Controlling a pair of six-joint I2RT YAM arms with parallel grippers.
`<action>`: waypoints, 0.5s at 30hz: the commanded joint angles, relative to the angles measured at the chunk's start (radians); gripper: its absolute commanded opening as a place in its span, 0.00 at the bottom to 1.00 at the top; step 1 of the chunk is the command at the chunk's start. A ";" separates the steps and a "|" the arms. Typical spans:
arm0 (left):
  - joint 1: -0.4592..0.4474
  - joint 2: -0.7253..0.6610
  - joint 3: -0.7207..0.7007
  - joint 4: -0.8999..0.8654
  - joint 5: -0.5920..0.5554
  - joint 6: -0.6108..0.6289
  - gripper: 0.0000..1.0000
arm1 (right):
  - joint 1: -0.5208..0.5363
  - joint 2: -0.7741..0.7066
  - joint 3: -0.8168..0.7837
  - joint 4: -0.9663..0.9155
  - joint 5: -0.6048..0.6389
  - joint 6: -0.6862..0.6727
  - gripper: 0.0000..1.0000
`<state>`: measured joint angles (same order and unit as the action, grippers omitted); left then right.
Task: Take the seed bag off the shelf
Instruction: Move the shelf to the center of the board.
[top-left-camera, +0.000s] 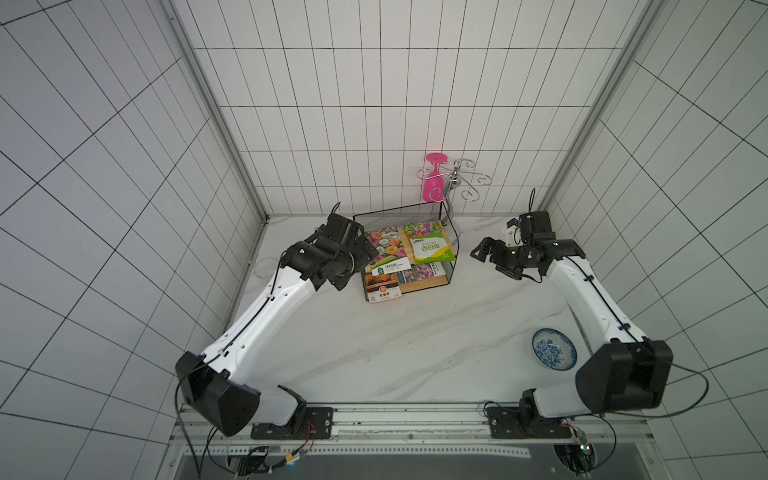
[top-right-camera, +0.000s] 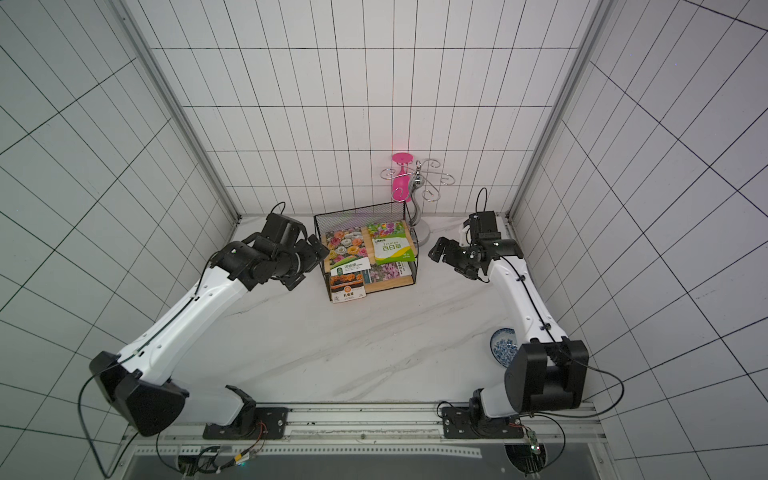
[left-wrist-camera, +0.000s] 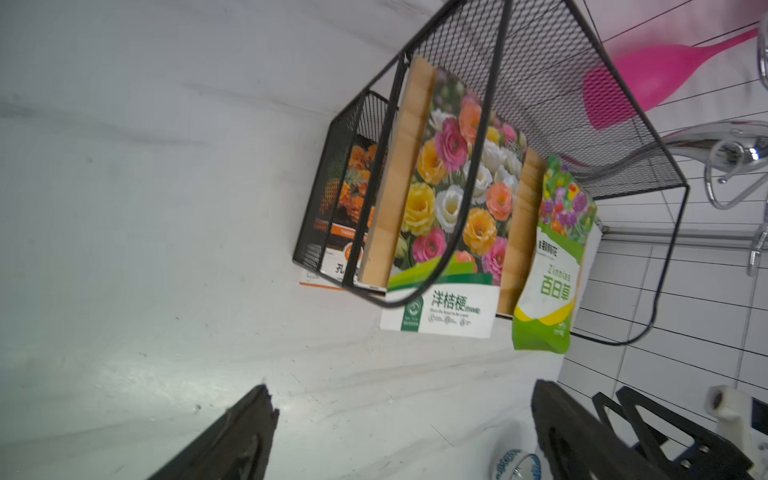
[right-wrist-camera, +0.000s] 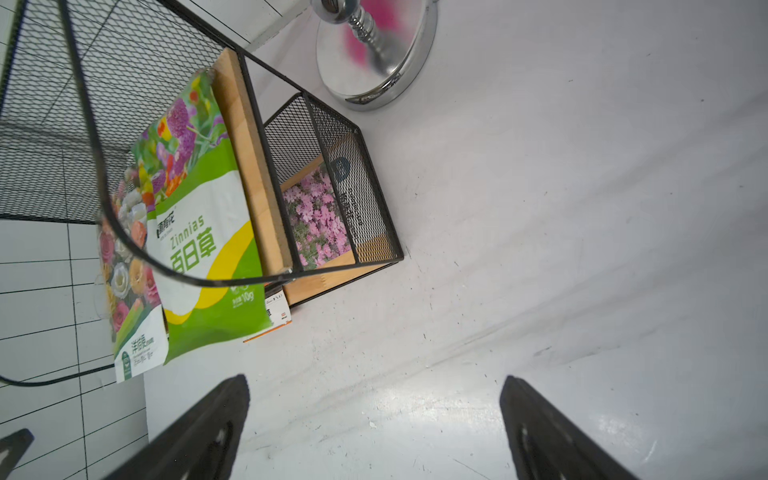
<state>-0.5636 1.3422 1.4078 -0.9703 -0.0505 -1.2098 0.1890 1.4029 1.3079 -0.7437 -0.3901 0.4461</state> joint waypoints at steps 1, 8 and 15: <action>-0.082 -0.014 -0.085 0.154 -0.085 -0.251 0.98 | 0.029 -0.061 -0.056 0.058 -0.022 0.046 0.99; -0.148 0.076 -0.126 0.400 -0.142 -0.266 0.98 | 0.043 -0.040 -0.072 0.094 -0.035 0.062 0.99; -0.157 0.109 -0.178 0.498 -0.162 -0.329 0.95 | 0.048 -0.034 -0.082 0.132 -0.040 0.071 0.99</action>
<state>-0.7128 1.4494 1.2648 -0.5533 -0.1780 -1.4834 0.2249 1.3640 1.2488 -0.6476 -0.4156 0.5053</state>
